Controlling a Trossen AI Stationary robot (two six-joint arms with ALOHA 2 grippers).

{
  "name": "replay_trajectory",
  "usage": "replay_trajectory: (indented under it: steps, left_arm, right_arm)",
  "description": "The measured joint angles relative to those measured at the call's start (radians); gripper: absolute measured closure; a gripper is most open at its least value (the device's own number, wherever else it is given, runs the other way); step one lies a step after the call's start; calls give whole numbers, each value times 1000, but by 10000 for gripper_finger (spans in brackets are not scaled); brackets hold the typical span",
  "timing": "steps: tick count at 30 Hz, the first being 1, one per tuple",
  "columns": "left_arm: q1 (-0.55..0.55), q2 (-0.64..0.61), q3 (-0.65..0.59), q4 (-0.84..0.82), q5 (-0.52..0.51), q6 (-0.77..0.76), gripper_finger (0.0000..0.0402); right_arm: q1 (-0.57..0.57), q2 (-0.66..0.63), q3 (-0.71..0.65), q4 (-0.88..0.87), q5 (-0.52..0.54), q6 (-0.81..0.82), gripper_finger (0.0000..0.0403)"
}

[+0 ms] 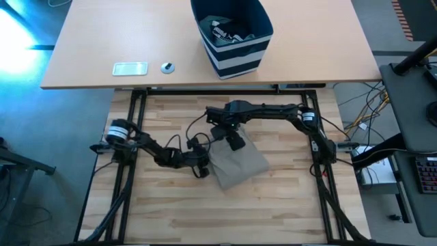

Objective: Fold Laundry from Bin
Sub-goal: Fold the brown shorts

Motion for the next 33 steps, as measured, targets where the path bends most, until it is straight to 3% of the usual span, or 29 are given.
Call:
replay_trajectory:
  steps: [6,14,19,24,29,33]
  left_arm:
    - [0,-19,0,-23,5,-4,324]
    - [-1,-20,0,-33,14,-36,324]
    - [-1,-20,0,-32,15,-35,324]
    - [-1,-20,1,-32,16,-33,324]
    - [-2,-21,1,-31,42,-24,324]
    - [-2,-21,1,-32,44,-10,324]
  right_arm:
    - [1,-92,7,-11,-64,197,234]
    - [-98,-89,-87,11,-102,530,245]
    - [-133,-84,-81,25,-126,371,194]
    - [-161,-24,-91,23,-228,240,154]
    - [-156,46,-91,29,-216,140,164]
    - [-154,79,-91,18,-221,151,213]
